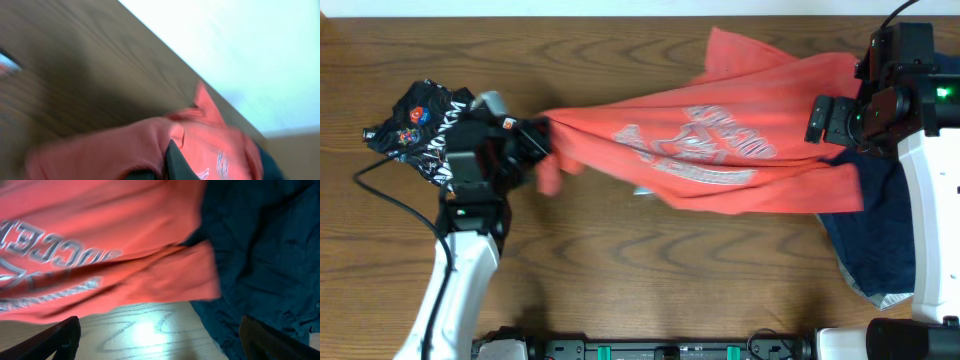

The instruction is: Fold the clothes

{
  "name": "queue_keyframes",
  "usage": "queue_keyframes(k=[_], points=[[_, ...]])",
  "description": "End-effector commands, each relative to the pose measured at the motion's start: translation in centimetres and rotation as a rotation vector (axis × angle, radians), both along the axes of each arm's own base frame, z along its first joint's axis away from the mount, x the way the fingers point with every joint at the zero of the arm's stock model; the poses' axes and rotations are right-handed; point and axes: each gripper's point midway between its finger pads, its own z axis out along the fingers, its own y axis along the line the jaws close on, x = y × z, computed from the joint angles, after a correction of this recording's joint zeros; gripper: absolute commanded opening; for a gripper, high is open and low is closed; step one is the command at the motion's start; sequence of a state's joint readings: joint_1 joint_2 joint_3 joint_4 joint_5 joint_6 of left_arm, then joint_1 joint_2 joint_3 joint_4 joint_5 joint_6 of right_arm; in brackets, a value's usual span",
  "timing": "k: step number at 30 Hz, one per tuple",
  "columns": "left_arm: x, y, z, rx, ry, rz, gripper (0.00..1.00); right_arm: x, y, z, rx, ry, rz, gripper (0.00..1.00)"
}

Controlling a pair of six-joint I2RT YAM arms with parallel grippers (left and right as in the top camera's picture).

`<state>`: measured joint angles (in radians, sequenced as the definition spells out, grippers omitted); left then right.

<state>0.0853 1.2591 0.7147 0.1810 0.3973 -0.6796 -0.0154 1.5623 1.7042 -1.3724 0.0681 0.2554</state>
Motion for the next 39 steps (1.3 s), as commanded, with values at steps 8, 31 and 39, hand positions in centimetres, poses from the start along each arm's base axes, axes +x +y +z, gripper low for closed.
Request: queue_keyframes(k=[8,31,39], points=[[4.5,6.3,-2.4,0.036,-0.017,0.101,0.99,-0.3,-0.4,0.4,-0.016,-0.001,-0.001,0.99],[-9.9,-14.3,-18.3,-0.039,0.758,-0.324,0.98,-0.6,-0.4,0.3,-0.013,0.015,0.000,0.99],[-7.7,-15.1,-18.6,-0.066,0.684,-0.313,0.06,-0.7,-0.4,0.3,-0.013,0.018,0.000,0.99]])
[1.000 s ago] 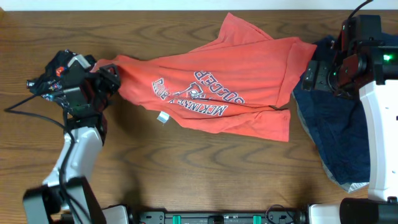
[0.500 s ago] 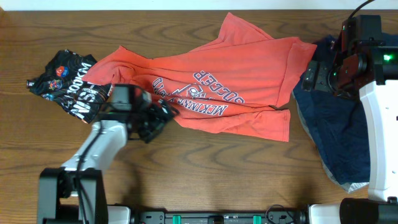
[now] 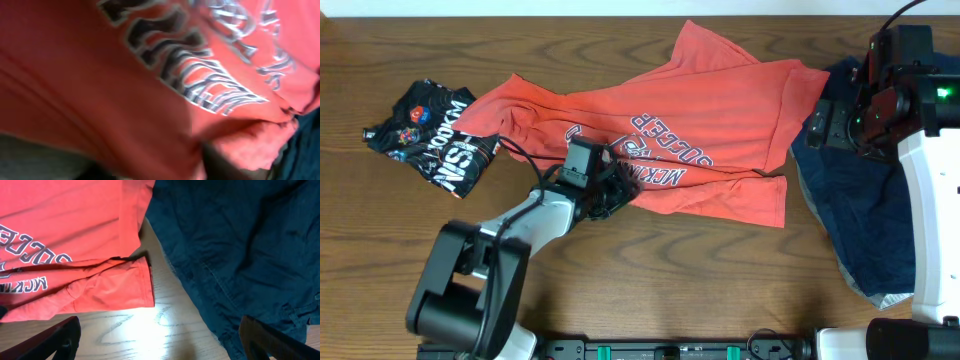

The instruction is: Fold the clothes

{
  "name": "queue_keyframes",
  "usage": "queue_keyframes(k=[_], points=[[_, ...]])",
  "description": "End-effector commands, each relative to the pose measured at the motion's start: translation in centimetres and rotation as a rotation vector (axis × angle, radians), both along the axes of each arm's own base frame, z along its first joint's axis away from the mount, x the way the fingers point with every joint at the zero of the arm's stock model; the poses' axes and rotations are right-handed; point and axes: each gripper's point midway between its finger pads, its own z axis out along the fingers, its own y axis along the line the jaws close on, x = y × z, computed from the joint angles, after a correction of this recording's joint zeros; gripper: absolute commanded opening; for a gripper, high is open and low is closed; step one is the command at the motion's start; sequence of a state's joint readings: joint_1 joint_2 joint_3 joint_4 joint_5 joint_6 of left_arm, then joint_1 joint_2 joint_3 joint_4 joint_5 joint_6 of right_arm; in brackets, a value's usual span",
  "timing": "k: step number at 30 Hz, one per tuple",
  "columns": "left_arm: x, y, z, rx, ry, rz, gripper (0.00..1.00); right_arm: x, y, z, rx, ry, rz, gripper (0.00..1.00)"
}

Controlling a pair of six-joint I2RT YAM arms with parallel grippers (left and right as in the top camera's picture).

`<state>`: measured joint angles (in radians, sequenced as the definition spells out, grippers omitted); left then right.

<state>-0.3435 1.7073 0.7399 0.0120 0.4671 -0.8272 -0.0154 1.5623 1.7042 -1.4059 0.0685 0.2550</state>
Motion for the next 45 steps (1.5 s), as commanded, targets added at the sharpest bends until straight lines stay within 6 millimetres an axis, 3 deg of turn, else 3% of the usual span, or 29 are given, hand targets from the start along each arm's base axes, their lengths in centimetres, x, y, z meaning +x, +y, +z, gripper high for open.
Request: queue_keyframes(k=[1,7,9,14,15,16,17,18,24,27,38,42,45], points=[[0.0,1.4,-0.4,0.020,0.029,0.058,0.06,0.1,-0.4,0.5,-0.013,-0.015,0.000,0.99],[-1.4,5.8,2.0,0.090,0.027,0.046,0.06,0.1,-0.4,0.6,-0.014,-0.018,-0.001,0.99],[-1.3,8.8,3.6,0.162,-0.018,0.073,0.06,0.2,-0.4,0.6,-0.014,-0.020,-0.001,0.99],[0.7,18.7,7.9,0.365,-0.159,0.328,0.06,0.2,-0.4,0.6,-0.013,-0.020,0.000,0.99],[0.7,20.3,8.3,0.371,-0.165,0.379,0.10,0.2,-0.4,0.6,-0.013,-0.020,0.000,0.99],[0.5,20.8,8.4,0.359,-0.158,0.396,0.37,0.2,-0.4,0.6,-0.013,-0.019,0.000,0.99],[0.2,20.9,8.3,0.335,-0.142,0.398,0.71,0.2,-0.4,0.6,-0.013,-0.019,0.000,0.99],[-0.4,20.5,7.9,0.302,-0.109,0.387,0.98,0.2,-0.4,0.6,-0.013,-0.019,0.000,0.99],[-6.2,16.0,4.3,0.193,0.178,0.248,0.98,0.2,-0.4,0.6,-0.013,-0.019,0.000,0.99],[-7.6,13.7,3.3,0.165,0.237,0.170,0.98,0.2,-0.4,0.6,-0.012,-0.019,0.000,0.99],[-5.4,5.4,0.8,0.153,0.141,-0.048,0.95,0.0,-0.4,0.4,-0.012,-0.011,0.000,0.99],[-5.0,4.1,-0.3,0.162,0.142,-0.042,0.92,-0.1,-0.3,0.2,-0.012,-0.003,0.000,0.99],[-4.7,3.7,-0.7,0.165,0.132,-0.045,0.81,-0.1,-0.3,0.2,-0.012,-0.001,0.000,0.99]])
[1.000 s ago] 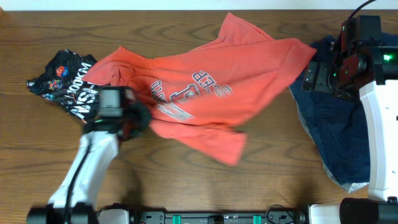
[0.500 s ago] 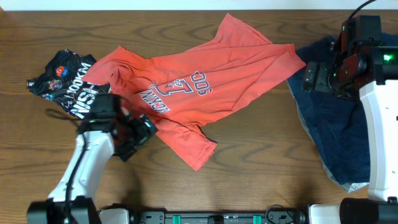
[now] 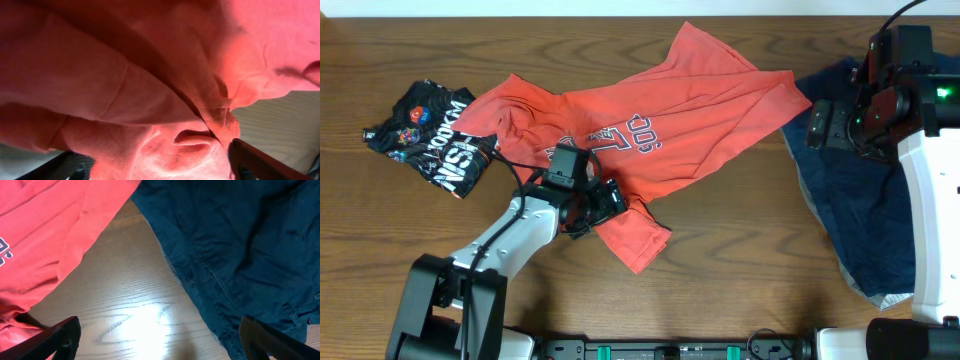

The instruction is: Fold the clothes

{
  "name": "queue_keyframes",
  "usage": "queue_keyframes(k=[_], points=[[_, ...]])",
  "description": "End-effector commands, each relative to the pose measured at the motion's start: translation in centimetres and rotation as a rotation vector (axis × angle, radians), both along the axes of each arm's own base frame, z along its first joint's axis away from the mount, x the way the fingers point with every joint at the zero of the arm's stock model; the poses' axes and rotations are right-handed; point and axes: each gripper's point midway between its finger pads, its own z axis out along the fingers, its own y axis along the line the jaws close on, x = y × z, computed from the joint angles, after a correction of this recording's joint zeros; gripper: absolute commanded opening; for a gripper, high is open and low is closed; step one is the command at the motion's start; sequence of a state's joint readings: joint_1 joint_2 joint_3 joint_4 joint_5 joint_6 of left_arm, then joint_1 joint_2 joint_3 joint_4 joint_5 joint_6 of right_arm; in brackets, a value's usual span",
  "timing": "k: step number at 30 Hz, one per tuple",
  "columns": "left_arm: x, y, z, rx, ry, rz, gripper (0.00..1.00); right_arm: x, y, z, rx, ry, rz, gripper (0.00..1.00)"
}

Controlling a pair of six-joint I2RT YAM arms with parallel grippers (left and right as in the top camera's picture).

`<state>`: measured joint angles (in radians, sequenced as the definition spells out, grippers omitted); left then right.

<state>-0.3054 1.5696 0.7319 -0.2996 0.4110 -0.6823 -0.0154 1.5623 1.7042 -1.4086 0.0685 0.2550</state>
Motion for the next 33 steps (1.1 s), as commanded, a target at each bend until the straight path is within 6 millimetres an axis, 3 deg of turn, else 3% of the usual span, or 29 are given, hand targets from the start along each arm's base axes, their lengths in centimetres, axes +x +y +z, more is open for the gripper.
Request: queue_keyframes(k=[1,6,9,13,16,18,20,25,29,33], points=[[-0.5,-0.1,-1.5,0.023,0.041,0.016,0.77,-0.1,-0.3,0.2,-0.012,-0.004,0.000,0.99],[-0.7,0.3,-1.8,0.047,0.050,0.022,0.57,0.0,-0.3,0.2,-0.012,-0.005,0.000,0.99],[-2.5,0.9,-2.3,0.071,0.127,0.020,0.28,-0.1,-0.4,0.2,-0.012,-0.005,0.000,0.99],[-6.0,2.3,-2.8,0.126,0.262,-0.019,0.21,-0.1,-0.4,0.2,-0.012,-0.005,0.000,0.99],[-8.5,4.7,-2.8,0.195,0.352,-0.071,0.23,-0.1,-0.4,0.2,-0.013,-0.005,0.000,0.99],[-9.6,7.1,-2.8,0.266,0.415,-0.029,0.33,-0.1,-0.4,0.2,-0.013,-0.005,0.000,0.99],[-10.1,8.5,-2.6,0.273,0.462,0.023,0.51,0.0,-0.4,0.2,-0.013,-0.006,0.000,0.99],[-8.7,6.0,-0.4,0.022,0.418,0.009,0.69,0.0,-0.4,0.2,-0.013,-0.007,0.000,0.99],[-5.4,5.2,1.6,0.019,0.245,-0.027,0.73,0.0,-0.4,0.2,-0.012,-0.007,0.000,0.99],[-2.5,3.3,3.1,0.013,0.055,-0.083,0.70,0.0,-0.4,0.2,-0.012,-0.007,0.000,0.99]])
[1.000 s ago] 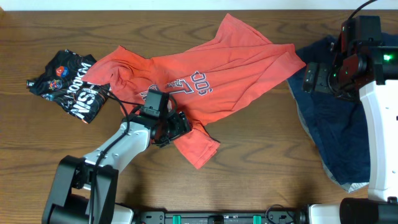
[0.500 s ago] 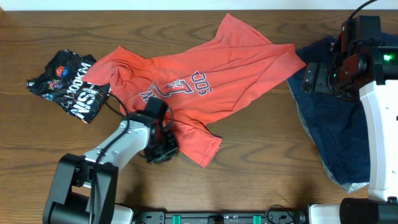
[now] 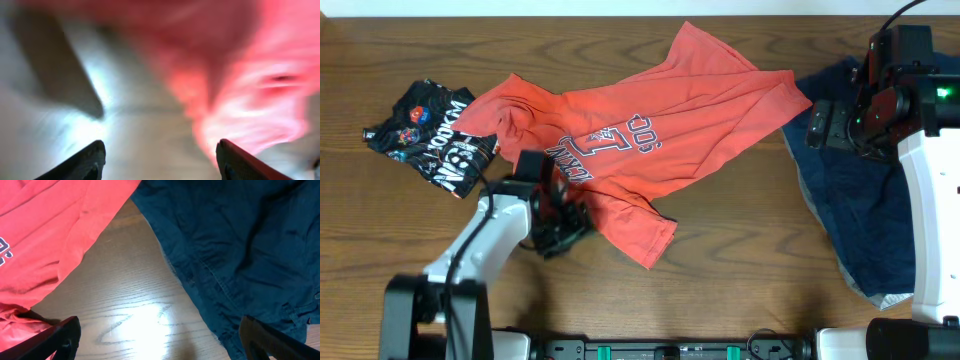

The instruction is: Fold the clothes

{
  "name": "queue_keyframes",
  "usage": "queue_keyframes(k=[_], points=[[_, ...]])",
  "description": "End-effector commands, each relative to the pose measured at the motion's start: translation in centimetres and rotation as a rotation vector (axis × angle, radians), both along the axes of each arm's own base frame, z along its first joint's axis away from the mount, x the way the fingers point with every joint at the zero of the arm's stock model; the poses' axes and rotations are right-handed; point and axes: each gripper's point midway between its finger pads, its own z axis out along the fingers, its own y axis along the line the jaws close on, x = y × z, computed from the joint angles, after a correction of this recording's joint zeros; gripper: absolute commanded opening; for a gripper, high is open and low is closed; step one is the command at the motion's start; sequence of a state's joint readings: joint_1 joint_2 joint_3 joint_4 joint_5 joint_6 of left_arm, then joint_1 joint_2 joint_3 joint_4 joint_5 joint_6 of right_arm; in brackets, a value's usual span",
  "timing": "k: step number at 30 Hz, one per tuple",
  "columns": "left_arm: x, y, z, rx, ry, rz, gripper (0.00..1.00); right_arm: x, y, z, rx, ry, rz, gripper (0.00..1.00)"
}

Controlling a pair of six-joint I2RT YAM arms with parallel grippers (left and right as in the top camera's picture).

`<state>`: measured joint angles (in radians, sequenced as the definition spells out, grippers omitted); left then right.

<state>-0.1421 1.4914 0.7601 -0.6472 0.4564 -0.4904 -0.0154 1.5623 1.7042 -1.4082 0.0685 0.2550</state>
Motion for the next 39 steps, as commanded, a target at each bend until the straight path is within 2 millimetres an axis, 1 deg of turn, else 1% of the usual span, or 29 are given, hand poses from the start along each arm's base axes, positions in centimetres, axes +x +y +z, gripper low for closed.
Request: queue_keyframes(k=[1,2,5,7,9,13,15,19,21,27,29,31,33,35,37,39], points=[[2.1,-2.0,2.0,-0.017,-0.137,-0.067,0.69,0.0,-0.3,0.2,-0.012,-0.007,0.000,0.99],[2.5,-2.4,1.9,-0.004,-0.156,-0.071,0.67,0.0,-0.3,0.2,-0.012,-0.007,-0.001,0.99],[3.3,-3.7,1.4,0.045,-0.202,-0.085,0.67,0.0,-0.3,0.2,-0.011,-0.007,-0.001,0.99],[3.7,-5.1,1.0,0.045,-0.221,-0.099,0.67,0.0,-0.3,0.2,-0.011,-0.007,-0.001,0.99],[4.0,-6.0,0.4,0.054,-0.224,-0.088,0.67,0.0,-0.3,0.2,-0.011,-0.006,-0.001,0.99],[4.7,-7.3,-1.1,0.056,-0.221,-0.053,0.73,0.0,-0.1,0.2,-0.001,-0.006,0.005,0.99],[5.1,-7.8,-1.7,0.049,-0.226,-0.052,0.73,0.0,0.0,0.2,0.003,-0.006,0.006,0.99],[5.1,-8.0,-3.1,0.051,-0.192,-0.017,0.72,0.0,0.0,0.2,0.006,-0.006,0.007,0.99],[5.0,-7.9,-3.6,0.057,-0.175,-0.013,0.64,0.0,0.0,0.2,0.006,-0.006,0.007,0.99],[3.8,-7.9,-3.8,0.051,-0.123,-0.024,0.24,0.0,0.0,0.2,0.006,-0.007,0.007,0.99],[3.3,-7.8,-3.8,0.053,-0.103,-0.026,0.14,0.0,0.0,0.2,0.006,-0.007,0.007,0.99],[2.8,-7.6,-3.7,0.055,-0.086,-0.028,0.06,0.0,0.0,0.2,0.006,-0.006,0.007,0.99],[2.4,-7.4,-3.2,0.058,-0.075,-0.029,0.06,0.0,0.0,0.2,0.006,-0.006,0.007,0.99],[2.0,-7.3,-2.4,0.059,-0.078,-0.033,0.06,0.0,0.0,0.2,0.005,-0.006,0.007,0.99],[2.0,-7.2,-1.1,0.051,-0.109,-0.050,0.06,0.0,0.0,0.2,0.005,-0.007,0.007,0.99],[2.4,-7.3,0.3,0.036,-0.166,-0.065,0.06,0.0,0.0,0.2,0.005,-0.008,0.007,0.99]])
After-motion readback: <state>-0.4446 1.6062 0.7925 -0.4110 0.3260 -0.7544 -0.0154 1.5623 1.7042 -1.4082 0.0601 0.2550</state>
